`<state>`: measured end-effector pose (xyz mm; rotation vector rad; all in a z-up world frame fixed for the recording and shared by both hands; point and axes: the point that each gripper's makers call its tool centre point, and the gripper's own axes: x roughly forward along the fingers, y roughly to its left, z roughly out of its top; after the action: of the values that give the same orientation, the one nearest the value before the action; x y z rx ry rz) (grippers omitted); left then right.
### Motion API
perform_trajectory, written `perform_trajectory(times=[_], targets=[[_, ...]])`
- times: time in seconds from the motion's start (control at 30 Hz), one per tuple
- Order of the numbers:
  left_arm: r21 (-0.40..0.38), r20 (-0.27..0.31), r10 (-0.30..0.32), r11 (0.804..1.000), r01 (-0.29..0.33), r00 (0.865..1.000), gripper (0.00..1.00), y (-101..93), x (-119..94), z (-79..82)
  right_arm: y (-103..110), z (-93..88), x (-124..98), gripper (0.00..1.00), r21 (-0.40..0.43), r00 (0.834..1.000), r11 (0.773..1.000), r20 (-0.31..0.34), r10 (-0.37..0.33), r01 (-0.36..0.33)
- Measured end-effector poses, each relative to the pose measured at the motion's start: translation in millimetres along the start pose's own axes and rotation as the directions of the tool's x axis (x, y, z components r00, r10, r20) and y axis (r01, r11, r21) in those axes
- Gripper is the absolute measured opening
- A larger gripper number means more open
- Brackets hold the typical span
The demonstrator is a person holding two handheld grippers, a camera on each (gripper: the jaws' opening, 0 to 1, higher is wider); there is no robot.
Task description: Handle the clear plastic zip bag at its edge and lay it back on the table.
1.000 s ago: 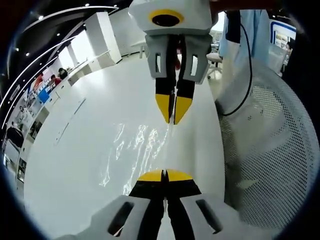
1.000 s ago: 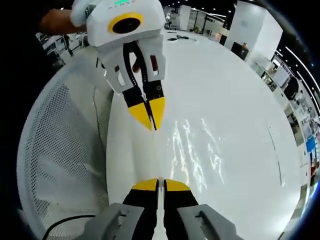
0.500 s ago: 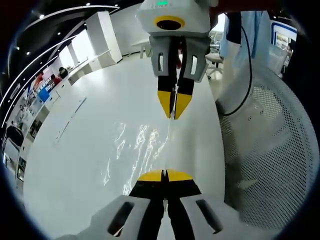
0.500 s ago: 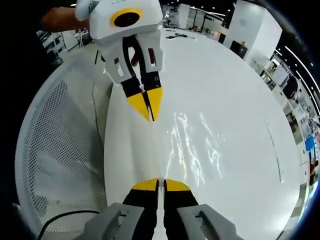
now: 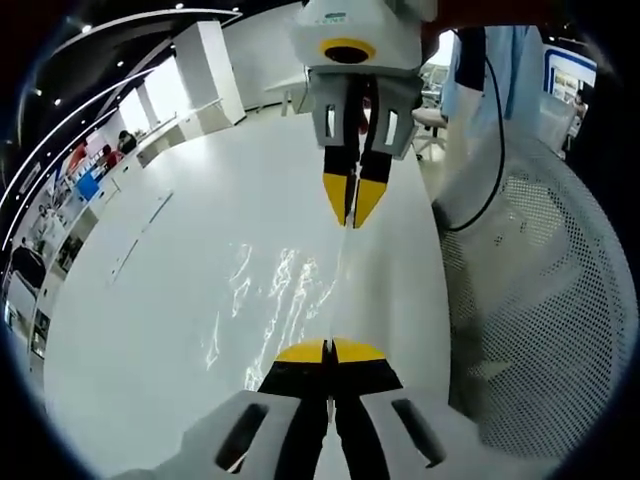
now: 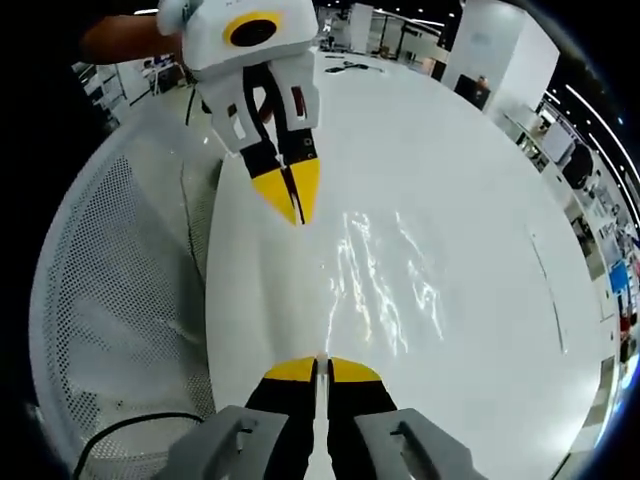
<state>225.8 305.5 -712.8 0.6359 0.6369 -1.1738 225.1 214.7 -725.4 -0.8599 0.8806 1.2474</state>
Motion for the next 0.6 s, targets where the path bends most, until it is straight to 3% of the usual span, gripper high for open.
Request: perform_trajectory(times=[0.3,0.47,0.53,0.57,0.6], targets=[[0.000,0.000,-0.003,1.000,0.003,1.000,0.00,0.5,-1.1,-0.8,0.8,-4.0,-1.2,0.00,0.001,1.000,1.000,-0.008,-0.002,0.002],[0.017,0.009,-0.006,1.000,0.005,1.000,0.00,-3.2,1.6,-1.8,6.6,-6.2,1.0,0.00,-0.020,1.000,1.000,-0.029,0.003,-0.003],[0.048,0.013,0.003,0.999,-0.004,1.000,0.00,-3.3,1.8,-3.1,5.3,-7.2,3.7,0.00,-0.064,1.000,0.998,-0.020,-0.012,0.010],[0.047,0.010,0.003,0.999,-0.003,1.000,0.00,-3.4,2.8,-5.3,4.9,-7.8,4.4,0.00,-0.051,1.000,0.999,-0.015,-0.005,0.004],[0.055,0.007,0.003,0.998,-0.004,1.000,0.00,-3.5,3.0,-6.9,10.2,-5.5,4.2,0.00,0.014,1.000,1.000,0.000,0.013,-0.013]])
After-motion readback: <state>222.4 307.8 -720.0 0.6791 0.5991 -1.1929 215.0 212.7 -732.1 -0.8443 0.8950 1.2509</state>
